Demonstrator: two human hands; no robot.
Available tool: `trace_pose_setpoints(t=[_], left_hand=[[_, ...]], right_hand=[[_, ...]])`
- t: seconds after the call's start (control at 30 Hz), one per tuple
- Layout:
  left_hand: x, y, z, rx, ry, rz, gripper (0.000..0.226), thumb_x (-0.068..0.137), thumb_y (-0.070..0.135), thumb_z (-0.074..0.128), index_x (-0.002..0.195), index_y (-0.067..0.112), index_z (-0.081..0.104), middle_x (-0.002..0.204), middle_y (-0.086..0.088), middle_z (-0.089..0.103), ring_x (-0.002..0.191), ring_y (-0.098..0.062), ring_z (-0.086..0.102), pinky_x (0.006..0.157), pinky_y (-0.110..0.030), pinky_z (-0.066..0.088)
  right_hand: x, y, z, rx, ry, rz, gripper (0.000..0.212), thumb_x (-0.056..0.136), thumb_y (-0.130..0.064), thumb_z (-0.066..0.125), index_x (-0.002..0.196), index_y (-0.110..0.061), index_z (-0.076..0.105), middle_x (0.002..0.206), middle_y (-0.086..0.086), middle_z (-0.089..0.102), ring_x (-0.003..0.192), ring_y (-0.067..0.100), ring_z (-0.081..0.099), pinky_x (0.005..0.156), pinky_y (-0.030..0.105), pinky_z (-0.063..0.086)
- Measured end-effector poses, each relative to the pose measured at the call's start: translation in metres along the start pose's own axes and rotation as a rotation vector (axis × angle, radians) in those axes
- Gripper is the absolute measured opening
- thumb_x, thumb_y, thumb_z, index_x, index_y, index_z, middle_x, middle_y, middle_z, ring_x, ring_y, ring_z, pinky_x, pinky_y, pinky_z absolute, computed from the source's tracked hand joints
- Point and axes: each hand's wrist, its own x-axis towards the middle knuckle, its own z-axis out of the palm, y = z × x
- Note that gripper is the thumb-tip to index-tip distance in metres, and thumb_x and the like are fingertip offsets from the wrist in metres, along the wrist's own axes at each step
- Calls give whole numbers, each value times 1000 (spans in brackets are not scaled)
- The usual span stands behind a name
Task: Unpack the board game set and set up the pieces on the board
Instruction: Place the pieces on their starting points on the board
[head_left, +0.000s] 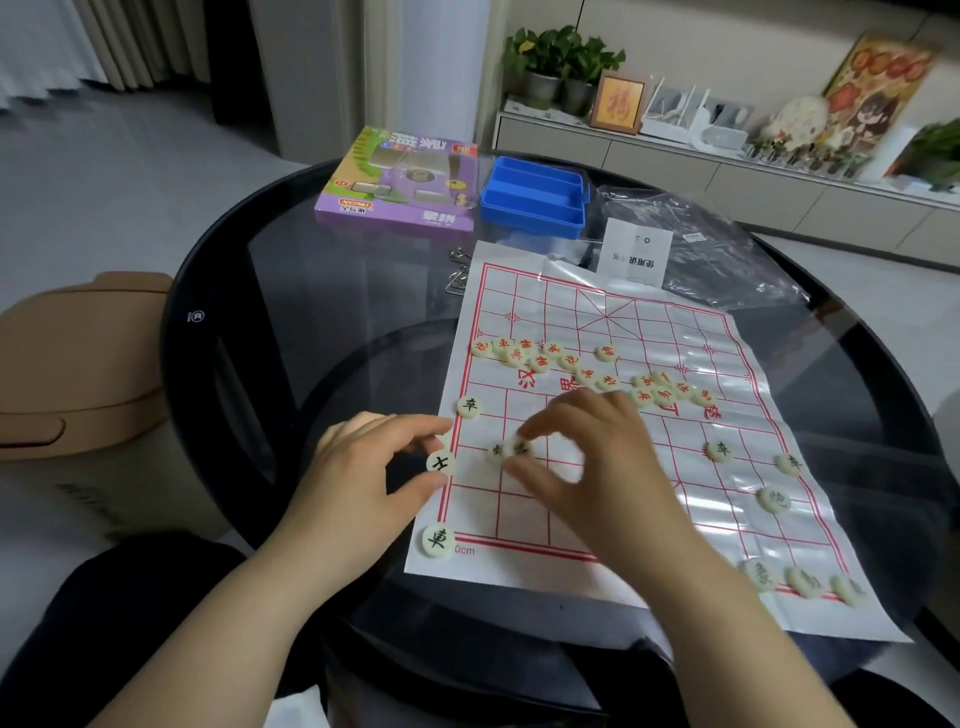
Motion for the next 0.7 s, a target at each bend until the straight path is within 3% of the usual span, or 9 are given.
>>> trace_pose_setpoints(t=[0.1, 0.17, 0.27, 0.3, 0.4, 0.47, 0.6, 0.7], left_hand=[[-1, 1, -1, -14, -57, 14, 36, 79, 17, 66, 106, 39, 56, 90, 30, 46, 95, 1, 43, 84, -7, 27], [-2, 3, -2, -42, -87, 34, 39, 78, 16, 67, 97, 47, 52, 90, 31, 46, 97, 3, 43, 85, -12, 29], [-6, 9, 0, -85, -117, 57, 49, 77, 17, 69, 84, 60, 48, 89, 27, 56, 101, 10, 41, 84, -10, 31], [-7, 12, 2, -101, -130, 68, 45, 77, 20, 70, 79, 62, 53, 97, 28, 55, 104, 9, 41, 84, -7, 31], [-12, 21, 8, -79, -156, 120, 39, 64, 46, 60, 88, 74, 46, 110, 43, 41, 109, 15, 34, 84, 5, 25], [-13, 23, 11, -59, -174, 112, 29, 58, 52, 53, 83, 65, 52, 110, 44, 41, 109, 16, 31, 83, 7, 21], [-15, 26, 15, -35, -131, 122, 36, 63, 44, 61, 91, 59, 44, 109, 45, 40, 108, 15, 31, 83, 6, 22], [-18, 26, 20, -1, -149, 125, 51, 74, 25, 72, 92, 59, 40, 111, 46, 36, 106, 11, 33, 84, 3, 22]], right_hand=[[-22, 27, -25, 2, 83, 27, 19, 67, -26, 77, 81, -15, 69, 85, -11, 52, 87, 16, 43, 72, 27, 32], [-42, 43, -32, -82, 71, 77, 18, 63, -28, 78, 74, -17, 70, 79, -10, 54, 80, 18, 46, 66, 23, 35], [-65, 59, -32, -205, 68, 64, 17, 54, -32, 70, 66, -20, 69, 72, -4, 63, 70, 16, 47, 66, 13, 32], [-69, 62, -31, -223, 85, 57, 17, 51, -32, 68, 64, -21, 69, 70, -3, 63, 67, 17, 48, 64, 13, 33], [-74, 66, -26, -248, 130, 55, 18, 48, -33, 68, 62, -21, 69, 68, -2, 64, 63, 26, 56, 56, 26, 41], [-73, 69, -23, -259, 147, 49, 18, 47, -33, 68, 61, -21, 69, 67, -1, 64, 62, 29, 58, 55, 30, 42], [-74, 70, -22, -294, 167, 51, 21, 47, -39, 66, 62, -24, 67, 69, -4, 64, 68, 26, 58, 58, 28, 36], [-75, 69, -22, -341, 209, 56, 28, 52, -47, 59, 70, -28, 69, 74, -6, 65, 81, 16, 45, 63, 30, 33]])
